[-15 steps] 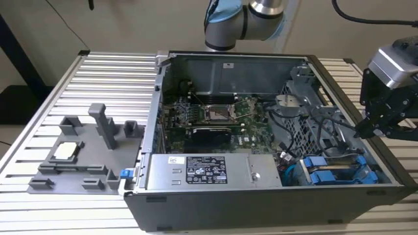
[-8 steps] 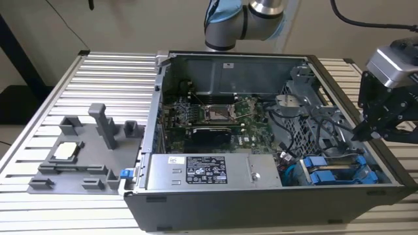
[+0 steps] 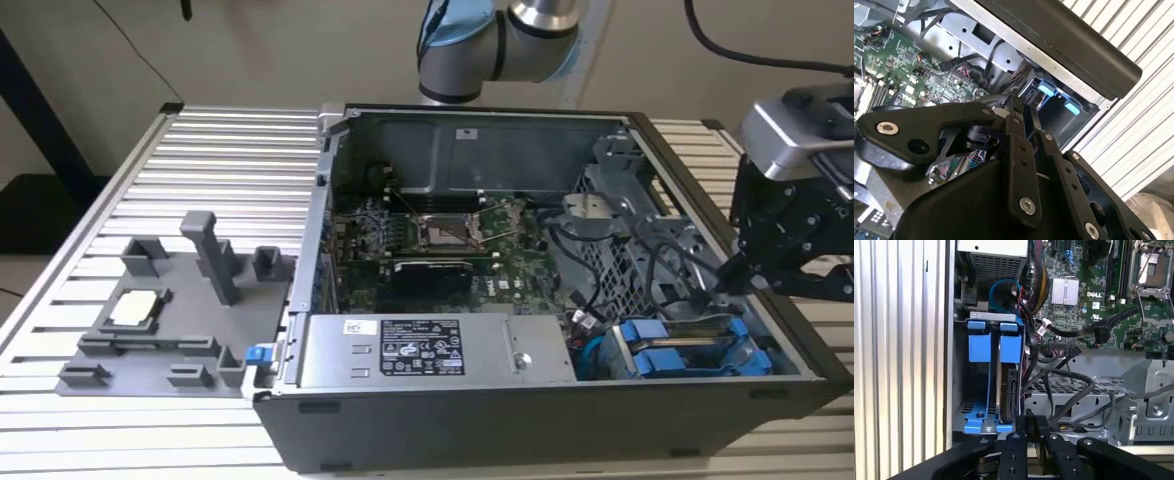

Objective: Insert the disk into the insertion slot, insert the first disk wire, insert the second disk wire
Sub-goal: 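Insert the first disk wire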

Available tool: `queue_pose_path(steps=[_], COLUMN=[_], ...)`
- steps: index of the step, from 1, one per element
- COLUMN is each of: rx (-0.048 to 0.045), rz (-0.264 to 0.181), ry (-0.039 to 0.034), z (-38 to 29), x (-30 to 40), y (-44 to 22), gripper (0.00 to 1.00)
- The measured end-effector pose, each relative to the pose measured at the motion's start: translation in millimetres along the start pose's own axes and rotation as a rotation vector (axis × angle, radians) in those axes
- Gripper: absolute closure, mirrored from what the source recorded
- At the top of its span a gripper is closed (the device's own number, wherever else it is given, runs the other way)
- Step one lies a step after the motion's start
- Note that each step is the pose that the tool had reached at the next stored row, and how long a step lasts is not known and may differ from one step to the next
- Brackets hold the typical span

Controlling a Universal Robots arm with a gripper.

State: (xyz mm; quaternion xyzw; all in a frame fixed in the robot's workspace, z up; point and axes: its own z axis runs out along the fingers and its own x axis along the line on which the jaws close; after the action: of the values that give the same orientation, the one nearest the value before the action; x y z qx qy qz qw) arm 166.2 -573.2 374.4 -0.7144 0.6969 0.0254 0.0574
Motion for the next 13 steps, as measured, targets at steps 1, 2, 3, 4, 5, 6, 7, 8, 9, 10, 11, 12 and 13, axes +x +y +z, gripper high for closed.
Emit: queue_pose_path(steps=[1,2,3,4,5,6,7,8,9,10,11,12,13], rx=[0.0006,0.0002,-0.0032,-0.0076,-0.0124,-0.0173,-0.0216,-0.0246,-0.0257,-0.0263,-0.0267,-0.027,-0.0275], rz=[0.012,0.019,0.022,0.022,0.023,0.023,0.024,0.024,0.023,0.02,0.017,0.013,0.009], ry=[0.0006,0.0017,0.0032,0.0048,0.0062,0.0074,0.009,0.0114,0.0131,0.014,0.0141,0.0141,0.014], z=[1.1,1.8,2.2,2.7,3.2,3.6,4.0,4.7,5.6,6.7,8.3,9.6,10.6], x=[0.1,0.2,0.3,0.3,0.4,0.5,0.5,0.6,0.7,0.9,1.1,1.2,1.3], y=[0.0,0.1,0.0,-0.2,-0.3,-0.3,-0.4,-0.5,-0.4,-0.3,-0.3,-0.3,-0.3], gripper=[0.81,0.81,0.81,0.81,0.81,0.81,0.81,0.81,0.81,0.81,0.81,0.81,0.81])
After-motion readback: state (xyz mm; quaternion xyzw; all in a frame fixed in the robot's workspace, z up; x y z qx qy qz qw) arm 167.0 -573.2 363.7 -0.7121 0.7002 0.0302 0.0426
